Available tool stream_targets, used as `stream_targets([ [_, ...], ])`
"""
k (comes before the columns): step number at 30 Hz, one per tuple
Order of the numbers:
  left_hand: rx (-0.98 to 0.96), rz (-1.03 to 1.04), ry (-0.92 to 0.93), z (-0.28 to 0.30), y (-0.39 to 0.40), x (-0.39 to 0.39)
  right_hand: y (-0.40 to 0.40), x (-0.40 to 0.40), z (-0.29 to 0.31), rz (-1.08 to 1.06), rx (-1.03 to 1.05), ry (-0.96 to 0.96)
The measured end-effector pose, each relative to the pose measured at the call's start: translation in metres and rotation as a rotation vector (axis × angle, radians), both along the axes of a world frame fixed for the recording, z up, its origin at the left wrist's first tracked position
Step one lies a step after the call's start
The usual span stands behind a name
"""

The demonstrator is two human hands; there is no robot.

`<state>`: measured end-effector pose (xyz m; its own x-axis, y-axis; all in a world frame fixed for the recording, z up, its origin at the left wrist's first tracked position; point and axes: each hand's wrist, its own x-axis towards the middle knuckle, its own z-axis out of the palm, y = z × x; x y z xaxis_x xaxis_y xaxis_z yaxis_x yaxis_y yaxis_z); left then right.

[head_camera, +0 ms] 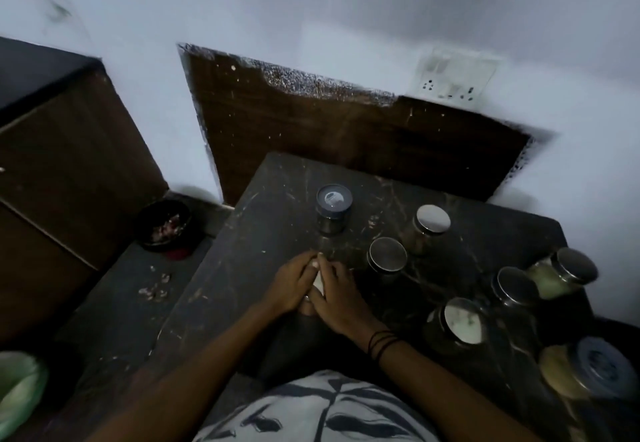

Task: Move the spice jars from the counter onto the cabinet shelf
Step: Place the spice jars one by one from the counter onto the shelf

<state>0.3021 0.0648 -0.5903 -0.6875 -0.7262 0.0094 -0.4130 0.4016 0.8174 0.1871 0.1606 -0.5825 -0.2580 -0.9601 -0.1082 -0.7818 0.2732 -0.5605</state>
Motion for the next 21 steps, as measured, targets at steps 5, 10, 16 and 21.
stream_targets([
  [5,0.217,0.116,0.083,-0.005,0.004,-0.003,0.005,-0.008,-0.012,0.045,0.006,-0.101],
  [10,0.4,0.204,0.161,-0.001,0.006,-0.005,0.001,-0.001,-0.015,-0.111,-0.039,-0.213],
  [16,0.592,0.324,0.309,0.024,-0.014,0.001,0.005,-0.024,0.013,-0.35,-0.304,-0.931],
  [21,0.634,0.189,0.437,0.053,-0.014,-0.001,-0.01,-0.043,0.047,-0.379,-0.352,-1.254],
])
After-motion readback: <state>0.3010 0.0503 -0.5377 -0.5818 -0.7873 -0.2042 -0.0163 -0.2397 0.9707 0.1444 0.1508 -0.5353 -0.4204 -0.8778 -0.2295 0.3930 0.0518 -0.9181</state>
